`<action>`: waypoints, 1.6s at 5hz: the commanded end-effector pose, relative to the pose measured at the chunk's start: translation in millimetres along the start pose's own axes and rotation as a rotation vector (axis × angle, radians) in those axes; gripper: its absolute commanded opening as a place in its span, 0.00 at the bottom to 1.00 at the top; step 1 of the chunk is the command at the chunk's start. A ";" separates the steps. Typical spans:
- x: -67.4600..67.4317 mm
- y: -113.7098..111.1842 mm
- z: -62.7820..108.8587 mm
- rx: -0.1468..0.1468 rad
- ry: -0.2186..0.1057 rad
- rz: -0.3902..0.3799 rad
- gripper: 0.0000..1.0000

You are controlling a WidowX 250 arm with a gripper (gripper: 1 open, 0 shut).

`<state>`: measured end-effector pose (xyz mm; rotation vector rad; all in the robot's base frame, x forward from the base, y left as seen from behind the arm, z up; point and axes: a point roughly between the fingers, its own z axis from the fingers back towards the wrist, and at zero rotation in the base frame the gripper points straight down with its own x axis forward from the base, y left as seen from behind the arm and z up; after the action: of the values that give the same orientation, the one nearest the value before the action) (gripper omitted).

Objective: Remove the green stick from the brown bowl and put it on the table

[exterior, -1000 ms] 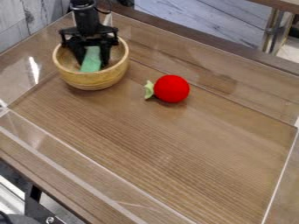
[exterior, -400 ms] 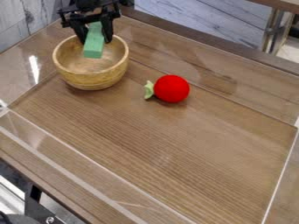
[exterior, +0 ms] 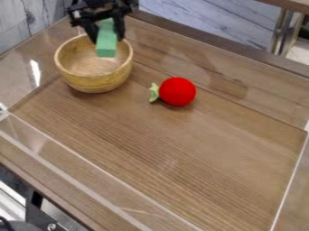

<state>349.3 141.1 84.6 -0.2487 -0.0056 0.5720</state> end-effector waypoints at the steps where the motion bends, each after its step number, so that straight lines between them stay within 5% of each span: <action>1: -14.4 -22.4 37.1 -0.017 -0.080 -0.089 0.00; 4: -67.8 -62.1 26.7 -0.026 0.010 -0.363 0.00; 6: -116.6 -113.6 5.7 -0.002 0.108 -0.671 0.00; 8: -143.8 -124.1 -18.4 0.011 0.133 -0.717 0.00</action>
<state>292.4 -40.3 82.8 -0.2611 0.1173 -0.1438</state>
